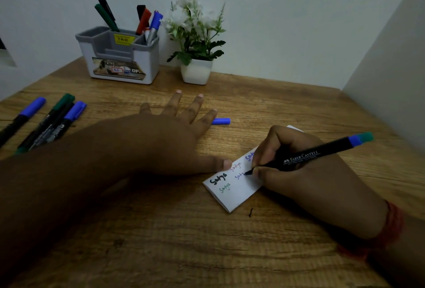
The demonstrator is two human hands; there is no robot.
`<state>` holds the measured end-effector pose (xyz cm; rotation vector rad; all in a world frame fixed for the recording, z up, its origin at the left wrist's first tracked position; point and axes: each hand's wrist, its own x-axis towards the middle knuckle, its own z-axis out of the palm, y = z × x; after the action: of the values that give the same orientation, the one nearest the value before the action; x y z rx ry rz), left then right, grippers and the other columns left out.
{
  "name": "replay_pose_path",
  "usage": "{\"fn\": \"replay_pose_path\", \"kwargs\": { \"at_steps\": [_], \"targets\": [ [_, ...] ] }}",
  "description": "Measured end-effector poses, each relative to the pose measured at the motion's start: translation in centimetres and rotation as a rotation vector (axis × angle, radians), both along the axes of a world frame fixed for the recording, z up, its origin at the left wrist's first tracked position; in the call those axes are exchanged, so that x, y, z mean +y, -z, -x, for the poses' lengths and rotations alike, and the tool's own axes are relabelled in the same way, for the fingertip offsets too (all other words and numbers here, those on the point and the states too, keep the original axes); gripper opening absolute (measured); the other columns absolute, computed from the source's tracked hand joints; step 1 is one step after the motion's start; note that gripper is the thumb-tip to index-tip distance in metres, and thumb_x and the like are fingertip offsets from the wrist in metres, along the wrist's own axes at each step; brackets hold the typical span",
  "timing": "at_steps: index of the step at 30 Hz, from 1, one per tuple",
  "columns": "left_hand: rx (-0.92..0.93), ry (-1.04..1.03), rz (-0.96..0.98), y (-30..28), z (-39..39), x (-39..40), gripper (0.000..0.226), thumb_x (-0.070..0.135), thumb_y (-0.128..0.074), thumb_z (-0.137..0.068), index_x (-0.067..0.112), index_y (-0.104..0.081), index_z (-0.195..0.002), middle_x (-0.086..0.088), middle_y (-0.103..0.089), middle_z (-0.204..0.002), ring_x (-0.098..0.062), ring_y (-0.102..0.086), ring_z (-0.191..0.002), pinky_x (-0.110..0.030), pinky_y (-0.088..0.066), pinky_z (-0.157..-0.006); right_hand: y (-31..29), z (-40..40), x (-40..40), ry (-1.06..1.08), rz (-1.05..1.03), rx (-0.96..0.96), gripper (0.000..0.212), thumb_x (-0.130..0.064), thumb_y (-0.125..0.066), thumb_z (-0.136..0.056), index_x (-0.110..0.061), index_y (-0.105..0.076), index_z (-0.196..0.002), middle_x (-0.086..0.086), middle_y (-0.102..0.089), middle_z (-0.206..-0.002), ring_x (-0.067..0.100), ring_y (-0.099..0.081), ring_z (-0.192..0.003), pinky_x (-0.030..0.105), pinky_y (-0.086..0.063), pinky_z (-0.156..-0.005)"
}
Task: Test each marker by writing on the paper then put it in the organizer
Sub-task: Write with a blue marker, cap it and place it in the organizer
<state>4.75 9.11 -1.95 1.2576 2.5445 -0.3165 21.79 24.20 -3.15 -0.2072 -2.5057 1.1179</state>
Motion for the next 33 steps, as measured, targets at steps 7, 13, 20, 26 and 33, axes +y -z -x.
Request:
{"fn": "replay_pose_path", "kwargs": {
  "at_steps": [7, 13, 20, 26, 33],
  "targets": [
    [0.003, 0.003, 0.0, 0.1, 0.1, 0.0, 0.111, 0.099, -0.013, -0.054, 0.047, 0.029, -0.143, 0.008, 0.044, -0.15, -0.029, 0.036, -0.141, -0.071, 0.002, -0.112, -1.1, -0.6, -0.6, 0.041, 0.085, -0.065, 0.021, -0.001, -0.076, -0.077, -0.016, -0.063, -0.069, -0.002, -0.074, -0.085, 0.009, -0.07, -0.085, 0.029, -0.057, -0.073],
    [0.007, 0.01, -0.002, 0.2, 0.1, 0.0, 0.111, 0.099, -0.013, -0.055, 0.047, 0.03, -0.143, 0.009, 0.044, -0.15, -0.028, 0.035, -0.141, -0.072, 0.001, -0.111, -1.5, -0.7, -1.3, 0.056, 0.073, -0.097, 0.017, -0.001, -0.075, -0.077, -0.011, -0.063, -0.07, 0.0, -0.072, -0.082, 0.012, -0.068, -0.082, 0.03, -0.055, -0.07],
    [0.01, 0.011, 0.006, 0.2, 0.2, 0.0, 0.111, 0.099, -0.013, -0.055, 0.048, 0.03, -0.143, 0.008, 0.043, -0.15, -0.028, 0.035, -0.141, -0.072, 0.0, -0.111, -1.4, -0.7, -1.1, 0.063, 0.065, -0.106, 0.017, -0.003, -0.076, -0.077, -0.012, -0.063, -0.071, -0.003, -0.072, -0.085, 0.008, -0.068, -0.087, 0.025, -0.056, -0.07],
    [0.005, 0.02, 0.009, 0.3, 0.2, 0.0, 0.111, 0.1, -0.012, -0.053, 0.048, 0.03, -0.142, 0.009, 0.044, -0.15, -0.028, 0.036, -0.141, -0.071, 0.002, -0.112, -0.9, -0.4, -0.3, 0.09, 0.269, 0.036, 0.016, 0.003, -0.071, -0.08, -0.008, -0.061, -0.074, 0.006, -0.074, -0.083, 0.016, -0.071, -0.081, 0.027, -0.056, -0.066],
    [0.086, 0.107, -0.091, 0.0, 0.1, 0.0, 0.102, 0.092, -0.006, -0.062, 0.044, 0.028, -0.145, 0.009, 0.043, -0.15, -0.025, 0.036, -0.141, -0.067, 0.001, -0.114, -1.3, 0.6, 0.9, 0.142, 0.411, 0.237, 0.017, 0.0, -0.069, -0.085, -0.014, -0.062, -0.077, 0.005, -0.071, -0.085, 0.018, -0.066, -0.078, 0.046, -0.054, -0.085]
  ]
}}
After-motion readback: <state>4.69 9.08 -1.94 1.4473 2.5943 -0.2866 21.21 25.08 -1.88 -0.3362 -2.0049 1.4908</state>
